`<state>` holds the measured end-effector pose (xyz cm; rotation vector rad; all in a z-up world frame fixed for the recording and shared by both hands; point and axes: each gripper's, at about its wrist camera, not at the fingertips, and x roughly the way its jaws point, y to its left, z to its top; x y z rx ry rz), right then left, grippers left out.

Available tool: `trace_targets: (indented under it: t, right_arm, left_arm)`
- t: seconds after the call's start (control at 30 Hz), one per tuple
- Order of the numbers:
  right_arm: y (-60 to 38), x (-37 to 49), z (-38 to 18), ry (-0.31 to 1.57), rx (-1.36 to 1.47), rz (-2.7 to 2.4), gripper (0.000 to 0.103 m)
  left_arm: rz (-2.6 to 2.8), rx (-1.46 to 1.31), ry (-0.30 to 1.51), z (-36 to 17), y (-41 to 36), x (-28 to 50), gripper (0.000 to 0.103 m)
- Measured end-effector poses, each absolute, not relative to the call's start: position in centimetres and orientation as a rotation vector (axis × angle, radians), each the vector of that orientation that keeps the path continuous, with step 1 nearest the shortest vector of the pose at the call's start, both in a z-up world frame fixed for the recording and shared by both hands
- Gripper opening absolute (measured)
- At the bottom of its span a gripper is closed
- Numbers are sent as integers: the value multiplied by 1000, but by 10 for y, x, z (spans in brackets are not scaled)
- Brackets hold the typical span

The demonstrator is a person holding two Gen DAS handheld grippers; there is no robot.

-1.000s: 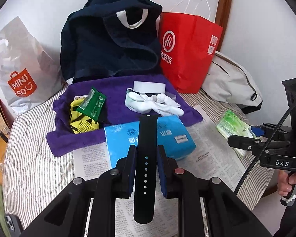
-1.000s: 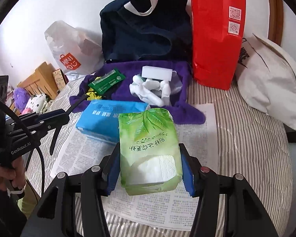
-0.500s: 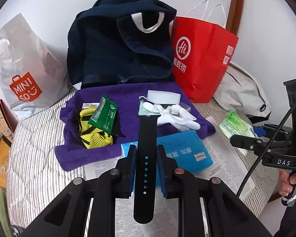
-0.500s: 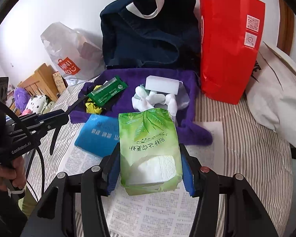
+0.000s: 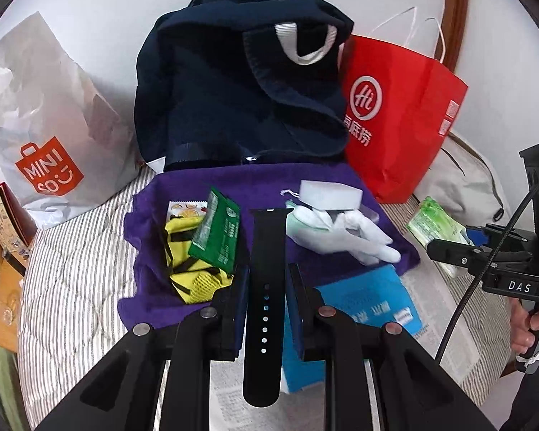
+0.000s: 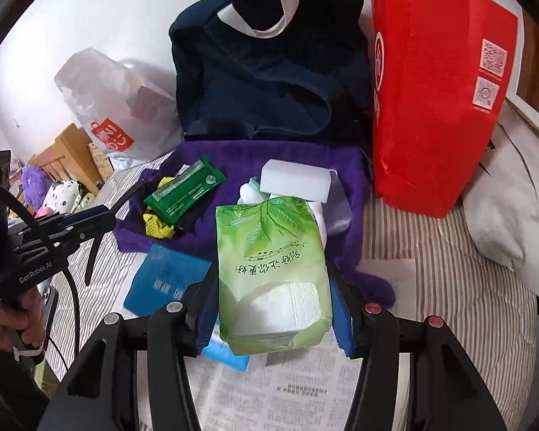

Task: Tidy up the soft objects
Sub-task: 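Carry the tissue pack onto the towel with the right tool while the left carries the strap, then set the tissue pack on the sponge with the right tool while the left lays the strap down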

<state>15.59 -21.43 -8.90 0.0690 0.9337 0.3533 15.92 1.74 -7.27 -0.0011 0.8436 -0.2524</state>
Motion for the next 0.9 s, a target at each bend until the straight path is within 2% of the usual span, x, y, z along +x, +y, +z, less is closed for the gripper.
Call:
trace_targets:
  t: [0.9]
  right_arm:
    - [-190, 231, -120, 1003, 69, 378, 53]
  left_arm:
    - [-193, -57, 879, -88, 49, 222, 20]
